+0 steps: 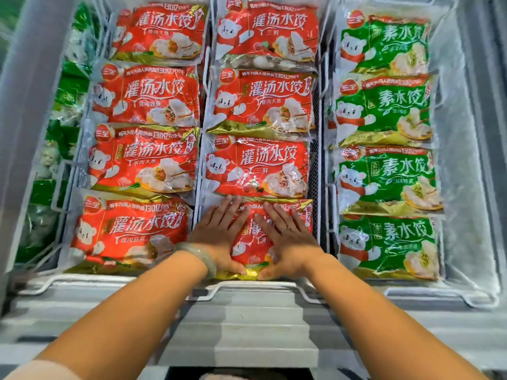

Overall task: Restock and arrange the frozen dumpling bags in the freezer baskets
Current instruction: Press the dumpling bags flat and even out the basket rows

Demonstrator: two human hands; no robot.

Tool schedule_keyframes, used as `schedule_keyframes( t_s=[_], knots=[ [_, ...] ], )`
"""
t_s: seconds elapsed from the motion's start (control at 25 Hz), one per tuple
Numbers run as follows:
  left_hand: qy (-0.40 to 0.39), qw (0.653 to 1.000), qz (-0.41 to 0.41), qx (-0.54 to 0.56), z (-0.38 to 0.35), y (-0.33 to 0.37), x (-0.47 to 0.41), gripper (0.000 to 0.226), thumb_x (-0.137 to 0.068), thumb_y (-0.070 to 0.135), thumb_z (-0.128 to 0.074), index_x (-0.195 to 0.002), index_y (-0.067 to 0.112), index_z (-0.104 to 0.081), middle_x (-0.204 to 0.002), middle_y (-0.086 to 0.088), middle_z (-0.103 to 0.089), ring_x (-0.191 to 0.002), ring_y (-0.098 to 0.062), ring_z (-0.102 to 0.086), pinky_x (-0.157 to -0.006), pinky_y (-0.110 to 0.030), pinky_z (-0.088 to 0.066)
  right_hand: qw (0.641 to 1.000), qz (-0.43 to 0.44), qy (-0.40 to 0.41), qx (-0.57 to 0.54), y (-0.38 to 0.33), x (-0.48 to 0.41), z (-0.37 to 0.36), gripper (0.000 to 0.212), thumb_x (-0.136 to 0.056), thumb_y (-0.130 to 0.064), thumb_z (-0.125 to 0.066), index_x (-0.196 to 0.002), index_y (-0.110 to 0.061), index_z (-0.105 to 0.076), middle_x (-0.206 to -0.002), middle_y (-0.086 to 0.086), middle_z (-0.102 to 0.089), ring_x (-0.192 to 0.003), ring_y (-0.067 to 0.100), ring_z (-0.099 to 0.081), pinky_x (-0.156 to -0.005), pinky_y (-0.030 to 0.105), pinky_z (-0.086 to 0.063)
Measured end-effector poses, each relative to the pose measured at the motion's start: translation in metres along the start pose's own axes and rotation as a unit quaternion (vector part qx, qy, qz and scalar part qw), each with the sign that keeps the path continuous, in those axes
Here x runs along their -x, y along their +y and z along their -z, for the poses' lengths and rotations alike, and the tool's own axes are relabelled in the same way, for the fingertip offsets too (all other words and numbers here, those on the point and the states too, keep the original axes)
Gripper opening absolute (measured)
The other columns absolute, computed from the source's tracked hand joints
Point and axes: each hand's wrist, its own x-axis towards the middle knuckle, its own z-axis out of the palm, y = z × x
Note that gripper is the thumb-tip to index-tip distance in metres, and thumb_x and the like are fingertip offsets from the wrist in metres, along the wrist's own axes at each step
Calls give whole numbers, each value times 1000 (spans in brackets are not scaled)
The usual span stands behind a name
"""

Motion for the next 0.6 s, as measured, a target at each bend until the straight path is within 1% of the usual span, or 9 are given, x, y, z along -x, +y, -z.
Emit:
schedule_keyframes(
  t_s=[0.08,0.12,0.2,0.24,0.28,0.32,0.4,0.48,0.6],
  knots=[
    [-25,1000,-3,16,11,1,6,124,-66,75,-58,-148,28,21,-153,2,34,-145,-22,25,-122,-44,3,998,-33,9,-44,-8,6,7,98,-76,-59,-55,-149,-38,7,-156,-13,26,-146,14,18,-120,45,0],
    [-40,999,2,23,18,-1,13,117,-71,67,-61,-150,27,15,-158,0,26,-148,-23,18,-123,-44,-3,995,-59,5,-75,-13,10,13,89,-80,-53,-57,-149,-38,-4,-159,-13,15,-148,17,1,-120,46,-11],
    [-47,998,8,32,32,-7,29,100,-81,54,-60,-153,24,2,-161,-3,9,-150,-25,4,-122,-42,-13,984,-122,-6,-132,-26,22,26,70,-86,-49,-55,-146,-35,-23,-159,-3,-16,-136,23,-37,-111,45,-34],
    [-42,998,10,39,36,-11,41,93,-84,52,-58,-153,24,-3,-162,-4,2,-150,-26,-2,-121,-42,-16,979,-148,-4,-141,-34,29,32,62,-89,-47,-53,-144,-30,-31,-151,4,-33,-127,26,-47,-106,44,-41],
    [-34,998,15,46,42,-16,53,87,-86,52,-55,-153,23,-7,-162,-5,-4,-149,-26,-5,-121,-42,-18,977,-165,8,-137,-43,38,37,56,-91,-45,-51,-141,-24,-36,-142,9,-42,-123,28,-49,-103,43,-43],
    [-28,998,25,48,46,-21,66,83,-87,52,-54,-153,24,-11,-161,-4,-8,-149,-27,-8,-120,-43,-21,977,-172,24,-126,-52,47,41,54,-92,-43,-49,-139,-18,-40,-137,11,-46,-121,29,-48,-102,43,-43],
    [-5,998,48,32,59,-32,92,75,-88,50,-52,-150,23,-20,-158,-6,-19,-146,-28,-16,-117,-45,-27,976,-173,52,-121,-69,66,50,51,-94,-39,-48,-137,-11,-42,-136,14,-47,-122,30,-47,-103,43,-43],
    [44,997,57,9,74,-43,116,67,-88,49,-51,-145,20,-31,-152,-8,-30,-141,-28,-26,-114,-44,-32,974,-175,65,-132,-88,80,65,49,-94,-38,-48,-135,-10,-44,-135,14,-50,-120,30,-51,-102,41,-43],
    [116,989,91,4,97,-66,149,64,-89,46,-50,-145,18,-33,-154,-7,-28,-143,-27,-23,-118,-41,-24,974,-161,83,-138,-119,84,96,45,-94,-38,-50,-131,-12,-50,-130,11,-57,-117,27,-55,-100,40,-45]
  ],
)
